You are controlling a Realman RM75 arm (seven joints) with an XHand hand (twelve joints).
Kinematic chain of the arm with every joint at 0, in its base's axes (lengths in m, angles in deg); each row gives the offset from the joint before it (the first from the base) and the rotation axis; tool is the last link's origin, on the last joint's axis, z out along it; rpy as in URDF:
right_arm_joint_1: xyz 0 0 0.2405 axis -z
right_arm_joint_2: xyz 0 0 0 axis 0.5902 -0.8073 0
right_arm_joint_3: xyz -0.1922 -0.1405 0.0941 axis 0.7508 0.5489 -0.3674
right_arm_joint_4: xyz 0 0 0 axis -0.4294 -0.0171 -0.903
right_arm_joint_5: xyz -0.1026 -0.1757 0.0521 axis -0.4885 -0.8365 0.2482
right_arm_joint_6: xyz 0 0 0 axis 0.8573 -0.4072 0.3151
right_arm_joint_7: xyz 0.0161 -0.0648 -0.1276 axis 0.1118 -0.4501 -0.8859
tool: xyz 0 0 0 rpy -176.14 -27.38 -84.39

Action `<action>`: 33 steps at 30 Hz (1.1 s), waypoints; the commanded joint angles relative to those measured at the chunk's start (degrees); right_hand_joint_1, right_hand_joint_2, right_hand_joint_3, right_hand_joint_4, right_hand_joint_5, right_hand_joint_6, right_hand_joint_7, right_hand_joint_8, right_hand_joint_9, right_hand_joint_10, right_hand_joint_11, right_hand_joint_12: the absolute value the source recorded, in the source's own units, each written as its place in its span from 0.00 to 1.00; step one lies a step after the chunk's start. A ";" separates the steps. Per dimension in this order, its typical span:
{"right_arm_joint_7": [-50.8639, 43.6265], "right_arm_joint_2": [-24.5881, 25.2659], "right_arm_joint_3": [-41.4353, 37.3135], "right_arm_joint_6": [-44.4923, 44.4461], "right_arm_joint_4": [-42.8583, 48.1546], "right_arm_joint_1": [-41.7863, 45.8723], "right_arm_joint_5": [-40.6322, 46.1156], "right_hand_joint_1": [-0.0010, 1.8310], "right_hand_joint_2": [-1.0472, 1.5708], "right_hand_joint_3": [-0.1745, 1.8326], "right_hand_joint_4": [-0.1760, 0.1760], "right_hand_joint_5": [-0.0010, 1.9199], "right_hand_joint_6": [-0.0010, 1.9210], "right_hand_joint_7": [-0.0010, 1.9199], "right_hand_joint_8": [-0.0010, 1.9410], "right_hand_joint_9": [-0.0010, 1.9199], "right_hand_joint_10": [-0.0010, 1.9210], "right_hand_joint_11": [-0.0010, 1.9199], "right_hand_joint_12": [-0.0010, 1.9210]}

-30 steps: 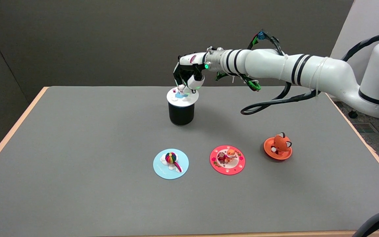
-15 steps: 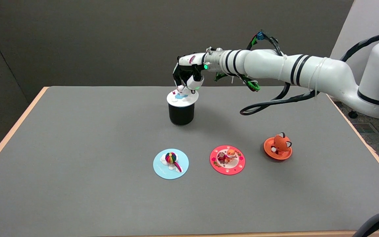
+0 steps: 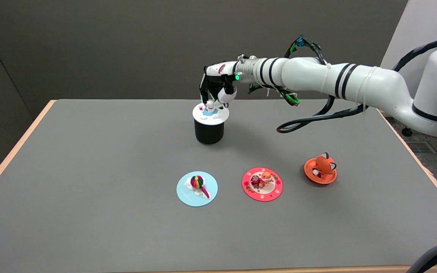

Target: Place the white cup lid onto the cup.

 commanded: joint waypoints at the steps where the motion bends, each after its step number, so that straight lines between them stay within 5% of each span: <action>1: 0.00 -0.09 -0.01 0.02 -0.06 0.02 -0.02 0.73 0.79 0.23 0.77 0.45 0.26 0.44 0.65 0.39 0.50 0.29 0.53; 3: -0.02 -0.10 -0.07 0.00 0.00 0.29 0.55 0.71 0.78 0.26 0.77 0.46 0.25 0.44 0.62 0.39 0.50 0.29 0.53; 4: 0.00 -0.09 -0.22 0.02 -0.05 0.02 -0.02 0.59 0.69 0.45 0.81 0.46 0.23 0.42 0.46 0.39 0.49 0.29 0.52; 7: 0.00 -0.09 -0.33 0.02 -0.09 0.02 -0.02 0.59 0.69 0.45 0.80 0.47 0.22 0.43 0.45 0.39 0.49 0.28 0.53; 8: 0.22 0.03 -1.35 0.36 -0.84 -3.91 -8.13 0.59 0.69 0.45 0.79 0.46 0.21 0.43 0.44 0.39 0.48 0.28 0.53; 10: 0.00 -0.21 -0.41 0.02 -0.17 0.02 -0.23 0.58 0.69 0.46 0.77 0.47 0.21 0.44 0.39 0.39 0.46 0.27 0.53; 15: -0.18 -0.42 -0.70 0.02 -0.75 -0.11 -0.39 0.54 0.67 0.49 0.71 0.45 0.18 0.49 0.16 0.43 0.22 0.23 0.52; 21: -0.48 -0.69 -1.24 0.02 -1.51 -0.50 -0.58 0.49 0.64 0.51 0.72 0.44 0.18 0.44 0.11 0.40 0.11 0.20 0.51; 33: -0.56 -4.25 -6.04 -0.19 -6.10 0.79 -4.60 0.42 0.54 0.56 0.60 0.33 0.11 0.30 0.09 0.33 0.10 0.22 0.41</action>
